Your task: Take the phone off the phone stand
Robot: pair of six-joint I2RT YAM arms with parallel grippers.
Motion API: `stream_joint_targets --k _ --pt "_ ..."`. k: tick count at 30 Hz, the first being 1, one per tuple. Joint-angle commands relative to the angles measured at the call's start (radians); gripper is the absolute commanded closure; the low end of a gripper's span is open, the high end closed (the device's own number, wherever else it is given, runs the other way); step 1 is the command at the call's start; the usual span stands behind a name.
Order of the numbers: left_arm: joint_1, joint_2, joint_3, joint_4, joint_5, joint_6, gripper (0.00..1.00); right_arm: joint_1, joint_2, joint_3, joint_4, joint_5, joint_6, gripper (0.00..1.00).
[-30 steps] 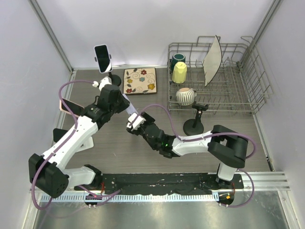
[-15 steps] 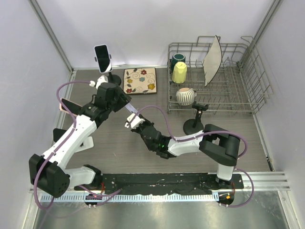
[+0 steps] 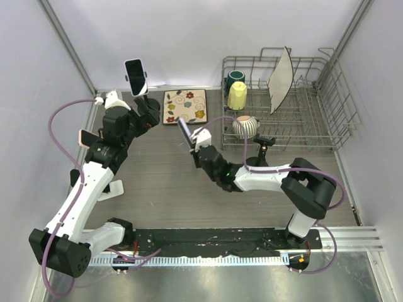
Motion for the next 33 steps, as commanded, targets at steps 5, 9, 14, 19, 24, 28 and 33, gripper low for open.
stream_joint_targets --k 5,9,14,19,24,28,33 --pt "0.004 -0.022 -0.005 0.089 0.054 0.134 0.00 -0.118 -0.058 0.071 -0.061 -0.203 0.443 0.99" --pt "0.002 -0.027 -0.013 0.099 0.058 0.145 0.00 -0.119 0.019 0.180 -0.111 -0.241 0.483 0.99" --pt "0.002 -0.042 -0.014 0.102 0.047 0.159 0.00 -0.132 0.105 0.227 -0.125 -0.264 0.590 0.99" --pt "0.004 -0.044 -0.017 0.107 0.054 0.157 0.00 -0.149 0.166 0.240 -0.117 -0.263 0.649 0.99" --pt "0.004 -0.047 -0.019 0.112 0.059 0.159 0.00 -0.153 0.222 0.242 -0.106 -0.206 0.678 0.99" --pt "0.002 -0.047 -0.022 0.115 0.062 0.159 0.00 -0.156 0.246 0.245 -0.103 -0.177 0.695 0.97" --pt "0.004 -0.048 -0.023 0.116 0.067 0.159 0.00 -0.156 0.248 0.236 -0.118 -0.151 0.697 0.83"
